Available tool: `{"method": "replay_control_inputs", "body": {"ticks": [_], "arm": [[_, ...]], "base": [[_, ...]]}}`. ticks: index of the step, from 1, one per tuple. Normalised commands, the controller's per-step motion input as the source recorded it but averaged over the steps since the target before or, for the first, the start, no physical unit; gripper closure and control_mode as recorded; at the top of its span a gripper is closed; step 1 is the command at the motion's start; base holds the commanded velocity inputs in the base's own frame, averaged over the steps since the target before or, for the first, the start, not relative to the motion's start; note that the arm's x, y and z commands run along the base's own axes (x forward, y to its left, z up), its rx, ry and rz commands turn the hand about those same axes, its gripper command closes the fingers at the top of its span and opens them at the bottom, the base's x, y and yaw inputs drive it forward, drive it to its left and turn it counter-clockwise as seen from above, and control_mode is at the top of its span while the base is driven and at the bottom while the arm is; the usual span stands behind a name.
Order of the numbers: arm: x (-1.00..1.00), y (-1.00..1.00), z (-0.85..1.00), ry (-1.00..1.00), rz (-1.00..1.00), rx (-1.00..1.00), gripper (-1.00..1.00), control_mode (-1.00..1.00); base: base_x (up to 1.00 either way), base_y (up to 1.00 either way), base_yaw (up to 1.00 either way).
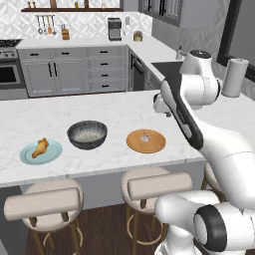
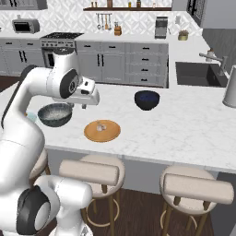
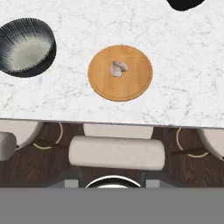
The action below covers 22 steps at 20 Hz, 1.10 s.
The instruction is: Pick the chicken drumstick and garlic from their plates and place them in the bowl. Then put the bowl in the fridge.
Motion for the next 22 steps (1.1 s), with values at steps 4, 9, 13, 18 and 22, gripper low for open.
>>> {"method": "replay_control_inputs", "body": {"ticks": [4,9,13,18,22], "arm": [[0.53,0.0,-0.04,0.08,0.0,-0.01,-1.0,-1.0],[0.99,0.0,-0.55,0.37,-0.01,-0.05,-1.0,-1.0],[1.0,0.0,-0.7,0.23,0.0,-0.02,-1.0,-1.0],[1.0,0.0,-0.82,0.0,0.01,0.0,-1.0,-1.0],[0.69,0.0,-0.77,-0.05,0.07,0.0,-1.0,-1.0]], "base": [[0.0,0.0,0.0],[0.0,0.0,0.0],[0.0,0.0,0.0],[0.0,0.0,0.0],[0.0,0.0,0.0]]}}
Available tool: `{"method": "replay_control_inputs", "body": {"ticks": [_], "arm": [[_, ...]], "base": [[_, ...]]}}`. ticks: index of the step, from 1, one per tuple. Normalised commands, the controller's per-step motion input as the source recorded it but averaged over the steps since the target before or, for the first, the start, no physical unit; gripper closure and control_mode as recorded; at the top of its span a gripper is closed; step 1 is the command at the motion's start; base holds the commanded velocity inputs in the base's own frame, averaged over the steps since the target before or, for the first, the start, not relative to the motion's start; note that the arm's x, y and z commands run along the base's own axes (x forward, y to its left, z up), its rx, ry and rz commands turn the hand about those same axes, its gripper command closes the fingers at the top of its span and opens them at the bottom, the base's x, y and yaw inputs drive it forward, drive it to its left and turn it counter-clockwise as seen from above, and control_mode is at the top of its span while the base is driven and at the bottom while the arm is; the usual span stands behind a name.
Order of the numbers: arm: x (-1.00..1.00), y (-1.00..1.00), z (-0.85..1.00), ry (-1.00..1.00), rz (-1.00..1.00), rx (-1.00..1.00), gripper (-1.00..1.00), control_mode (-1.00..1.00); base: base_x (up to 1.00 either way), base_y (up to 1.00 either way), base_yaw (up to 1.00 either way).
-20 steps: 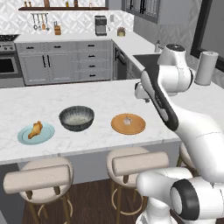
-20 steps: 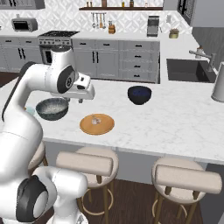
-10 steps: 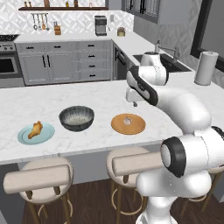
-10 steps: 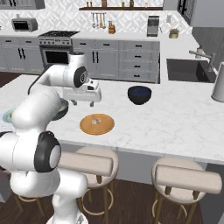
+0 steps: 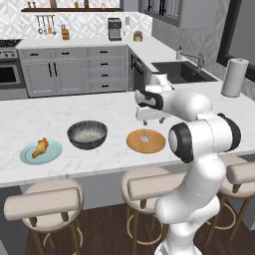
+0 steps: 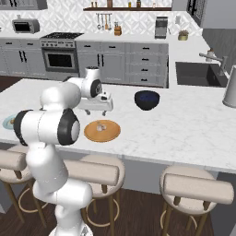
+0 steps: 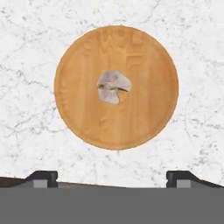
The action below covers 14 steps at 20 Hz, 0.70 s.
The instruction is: Pick the chicken drumstick and garlic from their plates and place them in the bowl. Then put the bowl in the fridge.
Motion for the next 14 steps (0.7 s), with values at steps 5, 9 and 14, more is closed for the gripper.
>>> {"method": "replay_control_inputs", "body": {"ticks": [5,9,14], "arm": [[0.27,0.0,-0.63,-0.11,0.06,0.0,-1.0,-1.0],[0.06,0.05,-0.55,-0.13,0.06,0.0,-1.0,-1.0],[0.07,0.0,-0.47,-0.12,0.09,0.0,-1.0,-1.0]], "base": [[0.0,0.0,0.0],[0.0,0.0,0.0],[0.0,0.0,0.0]]}}
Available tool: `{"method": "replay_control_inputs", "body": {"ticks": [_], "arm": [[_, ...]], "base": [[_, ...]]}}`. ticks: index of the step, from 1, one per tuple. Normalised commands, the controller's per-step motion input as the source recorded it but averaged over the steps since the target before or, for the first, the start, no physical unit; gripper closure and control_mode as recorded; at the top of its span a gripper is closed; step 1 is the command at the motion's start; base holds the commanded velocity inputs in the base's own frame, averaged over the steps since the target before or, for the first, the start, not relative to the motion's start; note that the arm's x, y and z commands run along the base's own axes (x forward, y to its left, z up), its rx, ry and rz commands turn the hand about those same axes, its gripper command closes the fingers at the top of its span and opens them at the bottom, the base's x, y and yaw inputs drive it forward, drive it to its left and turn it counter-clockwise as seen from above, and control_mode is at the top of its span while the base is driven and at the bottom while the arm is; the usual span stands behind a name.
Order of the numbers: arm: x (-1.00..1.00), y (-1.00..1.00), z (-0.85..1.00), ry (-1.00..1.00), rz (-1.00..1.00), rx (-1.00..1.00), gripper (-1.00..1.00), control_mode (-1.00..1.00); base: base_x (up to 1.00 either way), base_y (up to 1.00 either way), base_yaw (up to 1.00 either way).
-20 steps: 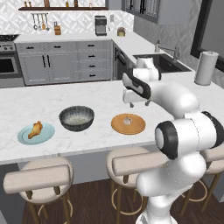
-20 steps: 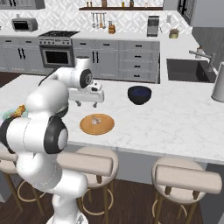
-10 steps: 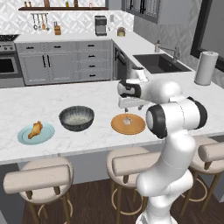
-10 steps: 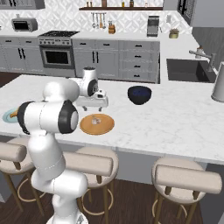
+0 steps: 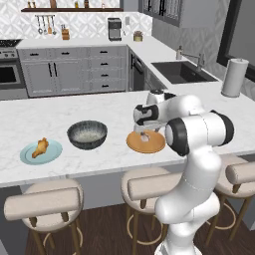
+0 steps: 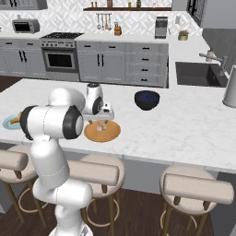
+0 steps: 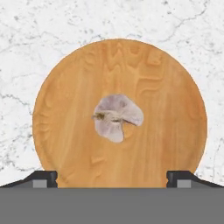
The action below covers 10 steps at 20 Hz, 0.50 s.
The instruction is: Pick the chicken drumstick and garlic from their plates and place them in the bowl. Then put the bowl in the fridge.
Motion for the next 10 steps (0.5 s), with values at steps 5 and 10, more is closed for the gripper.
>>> {"method": "replay_control_inputs", "body": {"ticks": [5,10], "arm": [[0.43,-0.01,-0.2,0.0,0.03,0.0,-1.0,-1.0],[0.36,0.02,-0.18,0.0,0.01,0.0,-1.0,-1.0]], "base": [[0.0,0.0,0.0],[0.0,0.0,0.0]]}}
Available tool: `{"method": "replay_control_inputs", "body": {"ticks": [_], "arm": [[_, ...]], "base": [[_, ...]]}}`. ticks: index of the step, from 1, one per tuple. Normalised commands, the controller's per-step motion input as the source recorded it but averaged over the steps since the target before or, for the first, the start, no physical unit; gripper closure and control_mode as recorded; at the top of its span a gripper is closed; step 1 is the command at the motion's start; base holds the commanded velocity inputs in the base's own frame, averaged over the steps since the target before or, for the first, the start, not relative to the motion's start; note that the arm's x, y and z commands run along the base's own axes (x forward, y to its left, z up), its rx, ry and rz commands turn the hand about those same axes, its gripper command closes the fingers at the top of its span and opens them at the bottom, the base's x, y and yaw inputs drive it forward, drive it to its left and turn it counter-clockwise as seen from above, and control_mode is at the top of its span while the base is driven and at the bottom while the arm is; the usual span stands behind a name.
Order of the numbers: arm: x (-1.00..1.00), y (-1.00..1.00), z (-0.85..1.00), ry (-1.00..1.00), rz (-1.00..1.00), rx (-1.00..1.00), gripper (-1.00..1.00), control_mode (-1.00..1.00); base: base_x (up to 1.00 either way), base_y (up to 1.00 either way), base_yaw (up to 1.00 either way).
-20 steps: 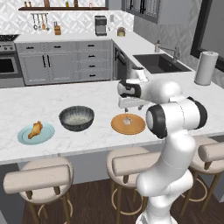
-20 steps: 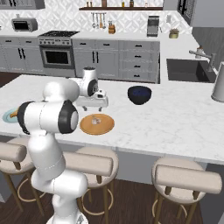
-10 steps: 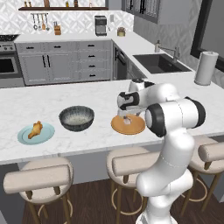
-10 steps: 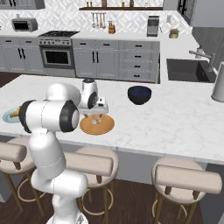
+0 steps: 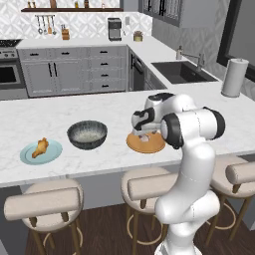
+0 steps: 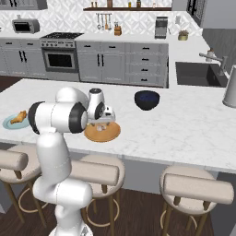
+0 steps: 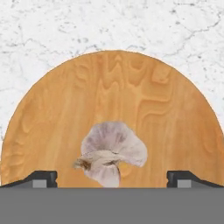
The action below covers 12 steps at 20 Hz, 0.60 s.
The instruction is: Pick the chicken drumstick and garlic from their plates and place them in the bowl. Then put the bowl in the fridge.
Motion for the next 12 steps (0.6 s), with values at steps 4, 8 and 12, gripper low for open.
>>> {"method": "replay_control_inputs", "body": {"ticks": [4,8,12], "arm": [[0.09,0.0,-0.35,0.01,0.0,0.0,-1.0,-1.0],[0.01,0.0,-0.29,0.0,0.04,0.0,-1.0,-1.0],[0.1,0.0,-0.14,0.0,0.03,0.0,-1.0,-1.0]], "base": [[0.0,0.0,0.0],[0.0,0.0,0.0],[0.0,0.0,0.0]]}}
